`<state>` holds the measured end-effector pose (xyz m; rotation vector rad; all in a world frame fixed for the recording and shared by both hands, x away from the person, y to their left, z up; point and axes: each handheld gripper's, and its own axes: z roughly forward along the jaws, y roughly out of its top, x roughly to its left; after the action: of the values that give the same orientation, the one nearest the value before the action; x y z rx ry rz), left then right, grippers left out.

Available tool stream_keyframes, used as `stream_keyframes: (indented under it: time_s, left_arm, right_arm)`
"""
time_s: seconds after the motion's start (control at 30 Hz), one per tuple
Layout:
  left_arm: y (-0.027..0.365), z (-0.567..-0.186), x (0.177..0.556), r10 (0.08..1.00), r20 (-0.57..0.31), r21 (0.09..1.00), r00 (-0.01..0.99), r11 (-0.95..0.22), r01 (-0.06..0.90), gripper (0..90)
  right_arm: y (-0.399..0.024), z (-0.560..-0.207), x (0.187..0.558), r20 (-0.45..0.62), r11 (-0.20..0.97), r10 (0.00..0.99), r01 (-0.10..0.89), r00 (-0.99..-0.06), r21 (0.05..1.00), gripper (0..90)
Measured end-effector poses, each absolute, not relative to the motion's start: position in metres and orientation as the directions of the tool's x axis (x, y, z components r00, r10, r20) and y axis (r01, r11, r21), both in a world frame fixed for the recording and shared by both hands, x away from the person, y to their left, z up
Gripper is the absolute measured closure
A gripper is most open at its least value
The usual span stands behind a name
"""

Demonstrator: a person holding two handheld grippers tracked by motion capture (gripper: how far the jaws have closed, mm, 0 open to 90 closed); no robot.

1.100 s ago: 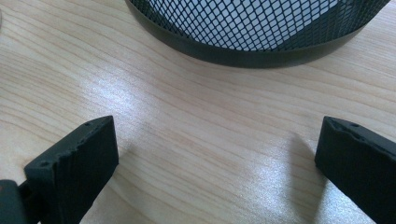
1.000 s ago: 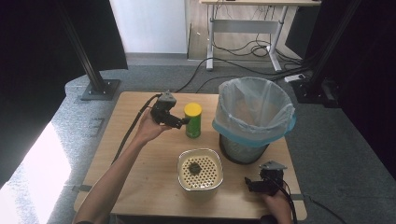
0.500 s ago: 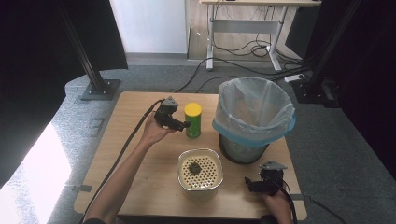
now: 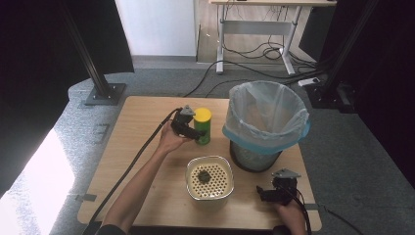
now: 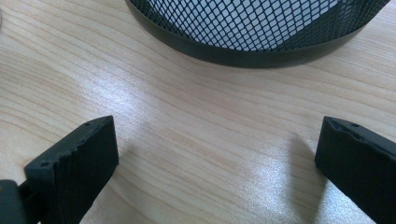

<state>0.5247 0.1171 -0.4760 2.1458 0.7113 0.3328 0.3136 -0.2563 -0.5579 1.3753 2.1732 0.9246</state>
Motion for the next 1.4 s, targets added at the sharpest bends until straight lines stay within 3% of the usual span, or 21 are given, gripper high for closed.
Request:
stream_keyframes:
  time_s: [0.27,0.37,0.47,0.57,1.4]
  left_arm:
    - [0.112,-0.487,0.528,0.596,-0.018,0.79,0.802,-0.484,0.377,6.9]
    - [0.11,-0.49,0.529,0.587,-0.019,0.787,0.809,-0.491,0.374,15.4]
    - [0.108,-0.492,0.53,0.584,-0.02,0.786,0.812,-0.492,0.373,16.2]
    - [0.108,-0.491,0.53,0.572,-0.023,0.789,0.82,-0.494,0.366,23.7]
    - [0.109,-0.452,0.507,0.529,0.008,0.794,0.849,-0.52,0.316,24.3]
  right_arm:
    - [-0.256,-0.558,0.314,0.011,0.295,0.902,0.633,-0.432,0.716,0.0]
    - [-0.256,-0.558,0.314,0.011,0.294,0.902,0.633,-0.432,0.716,0.0]
    - [-0.256,-0.558,0.314,0.01,0.295,0.902,0.633,-0.432,0.716,0.0]
    - [-0.256,-0.558,0.314,0.011,0.294,0.902,0.633,-0.432,0.716,0.0]
    - [-0.256,-0.558,0.314,0.01,0.295,0.902,0.633,-0.432,0.716,0.0]
